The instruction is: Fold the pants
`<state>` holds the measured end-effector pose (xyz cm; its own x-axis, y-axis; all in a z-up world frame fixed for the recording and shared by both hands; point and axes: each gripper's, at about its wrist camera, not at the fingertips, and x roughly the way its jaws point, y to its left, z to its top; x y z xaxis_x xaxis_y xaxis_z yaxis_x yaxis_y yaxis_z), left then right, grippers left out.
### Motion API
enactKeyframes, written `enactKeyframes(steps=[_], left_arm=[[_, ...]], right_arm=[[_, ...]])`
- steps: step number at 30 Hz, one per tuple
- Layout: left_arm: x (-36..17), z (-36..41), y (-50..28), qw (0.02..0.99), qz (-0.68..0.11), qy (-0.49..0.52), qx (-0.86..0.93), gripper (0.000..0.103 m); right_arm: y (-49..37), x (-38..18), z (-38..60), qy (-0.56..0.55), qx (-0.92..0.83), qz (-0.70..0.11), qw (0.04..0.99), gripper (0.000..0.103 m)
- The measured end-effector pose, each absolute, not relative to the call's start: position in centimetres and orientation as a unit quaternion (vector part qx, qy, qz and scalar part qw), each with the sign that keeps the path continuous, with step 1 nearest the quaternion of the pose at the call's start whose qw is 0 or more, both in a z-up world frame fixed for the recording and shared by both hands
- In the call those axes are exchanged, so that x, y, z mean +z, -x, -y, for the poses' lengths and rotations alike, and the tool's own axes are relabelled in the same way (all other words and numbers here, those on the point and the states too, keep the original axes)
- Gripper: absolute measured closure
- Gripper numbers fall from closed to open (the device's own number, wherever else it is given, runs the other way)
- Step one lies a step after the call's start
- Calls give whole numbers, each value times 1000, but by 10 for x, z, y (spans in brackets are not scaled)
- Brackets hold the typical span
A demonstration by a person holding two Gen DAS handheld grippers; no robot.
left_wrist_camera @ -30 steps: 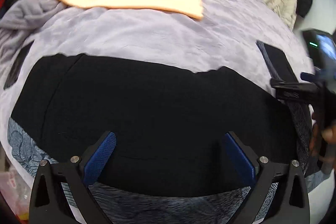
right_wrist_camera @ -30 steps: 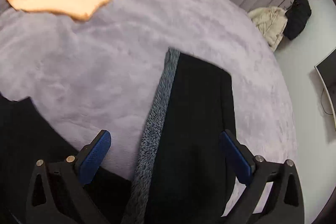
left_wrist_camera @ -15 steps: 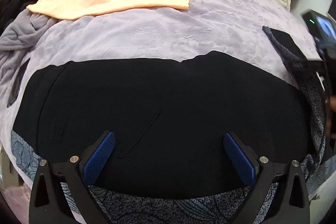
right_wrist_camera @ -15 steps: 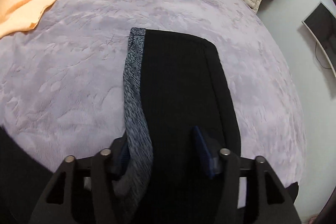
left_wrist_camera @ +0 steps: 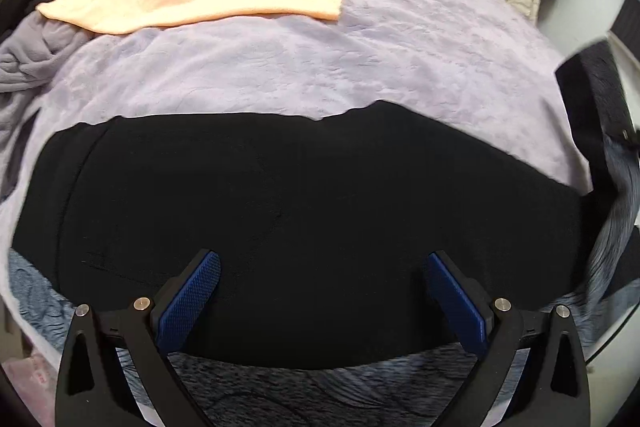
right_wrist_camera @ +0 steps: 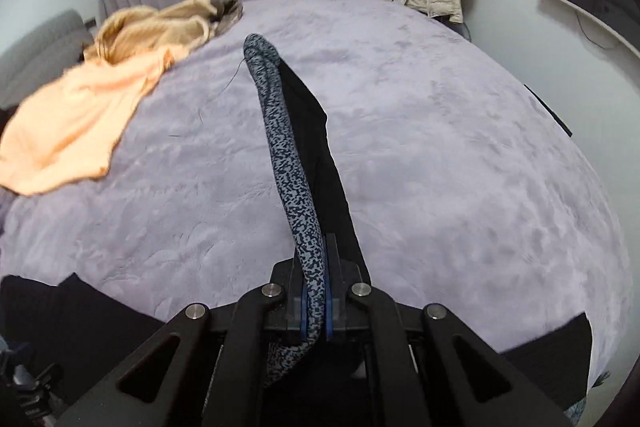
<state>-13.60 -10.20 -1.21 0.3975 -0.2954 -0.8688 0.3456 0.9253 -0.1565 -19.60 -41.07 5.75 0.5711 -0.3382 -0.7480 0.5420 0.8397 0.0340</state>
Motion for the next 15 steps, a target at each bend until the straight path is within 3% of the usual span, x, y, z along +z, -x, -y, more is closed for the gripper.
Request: enactKeyframes(steps=[5,8,10,11,13,15], left_arm=[[-4,122,146,821,-517,-16,-241,0],[-8,141,151,821,-516,-44,-241,0],[-9,153,153,821,-516,-67,-235,0],[-8,158,154,821,-515,-74,-235,0],[-5,163,159,820,-513,-76,-242,0],[-5,164,163,817,-516,-79,-246,0]], right_arm=[[286,85,403,-173,-263,-290,904,96],[311,55,426,-198,-256,-308,894,81],[315,32,451,-237,-241,-317,886,58],[319,22,461,-262,-236,-314,881,52],[331,10,480,-315,-227,-292,874,22],[347,1,498,-369,-217,-251,868,18]])
